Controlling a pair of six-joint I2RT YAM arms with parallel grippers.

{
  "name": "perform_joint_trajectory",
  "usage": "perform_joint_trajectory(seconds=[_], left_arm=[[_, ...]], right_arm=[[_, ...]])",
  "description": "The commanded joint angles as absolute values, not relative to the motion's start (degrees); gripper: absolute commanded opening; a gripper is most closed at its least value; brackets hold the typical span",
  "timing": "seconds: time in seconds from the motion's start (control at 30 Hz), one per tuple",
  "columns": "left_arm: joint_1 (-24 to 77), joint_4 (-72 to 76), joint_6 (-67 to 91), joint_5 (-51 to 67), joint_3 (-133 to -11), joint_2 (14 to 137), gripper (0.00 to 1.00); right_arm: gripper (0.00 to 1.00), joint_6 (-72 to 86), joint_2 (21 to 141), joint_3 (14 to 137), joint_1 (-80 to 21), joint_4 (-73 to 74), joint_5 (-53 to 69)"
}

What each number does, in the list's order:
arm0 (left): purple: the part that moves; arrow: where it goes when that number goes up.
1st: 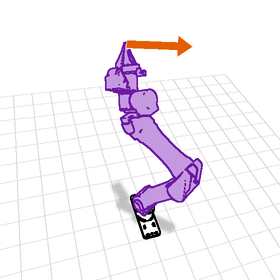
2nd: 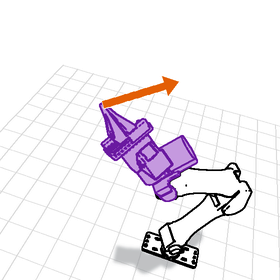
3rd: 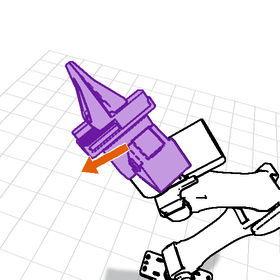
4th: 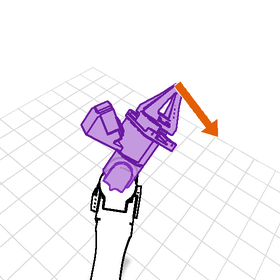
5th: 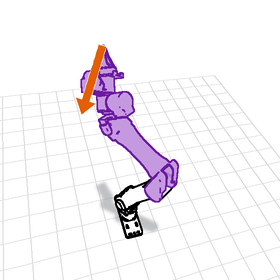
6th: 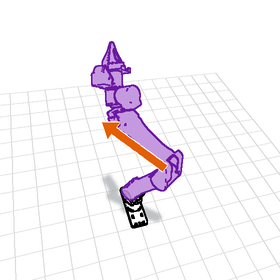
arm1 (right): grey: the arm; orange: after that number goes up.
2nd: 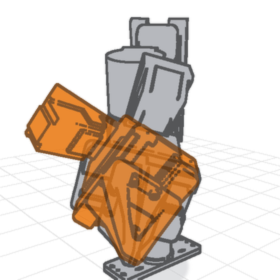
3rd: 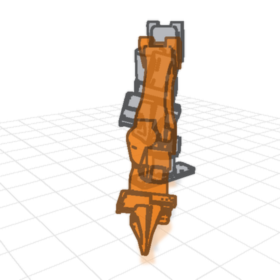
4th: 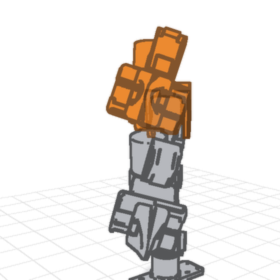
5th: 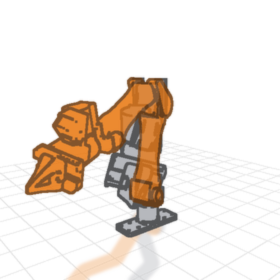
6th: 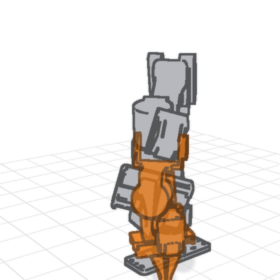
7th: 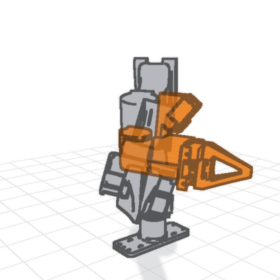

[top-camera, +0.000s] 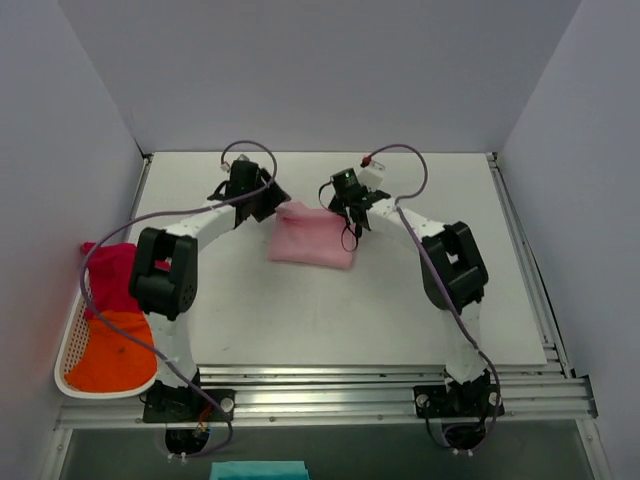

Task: Fold and stack the t-shirts
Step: Fold the long partially folded tshirt into a neat square

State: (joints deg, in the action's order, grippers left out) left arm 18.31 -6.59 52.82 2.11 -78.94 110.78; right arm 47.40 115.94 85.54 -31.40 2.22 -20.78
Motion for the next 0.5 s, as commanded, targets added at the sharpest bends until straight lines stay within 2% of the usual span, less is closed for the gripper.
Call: perform_joint_trajectory(seconds=[0.0,0.03,0.07,0.17,0.33,0.43,0.47], left_arm=[[15.2,-5.2,50.1,12.1,-93.9,123.1,0.94],[14.2,-7.4,49.3,13.8,-98.6,126.0,0.94],[14.0,-9.7,48.3,15.6,-108.4,128.9,0.94],[13.1,-17.9,46.1,15.9,-118.5,134.4,0.94],[11.3,-11.5,45.4,13.5,-110.7,125.1,0.94],[9.6,-10.9,44.5,11.3,-105.1,119.4,0.94],[8.7,-10.6,44.4,10.7,-103.6,116.6,0.94]], right_arm=[[0.64,46.3,127.7,100.2,-26.5,10.0,-20.5],[0.99,46.6,129.6,107.8,-25.8,13.8,-22.7],[1.00,46.0,131.7,110.5,-25.5,14.5,-23.5],[1.00,45.5,132.5,117.4,-24.8,16.6,-24.4],[1.00,43.5,125.5,114.2,-24.8,15.5,-26.1],[1.00,44.5,117.4,102.4,-24.8,11.8,-25.7],[1.00,44.7,113.1,94.8,-24.8,10.3,-24.0]])
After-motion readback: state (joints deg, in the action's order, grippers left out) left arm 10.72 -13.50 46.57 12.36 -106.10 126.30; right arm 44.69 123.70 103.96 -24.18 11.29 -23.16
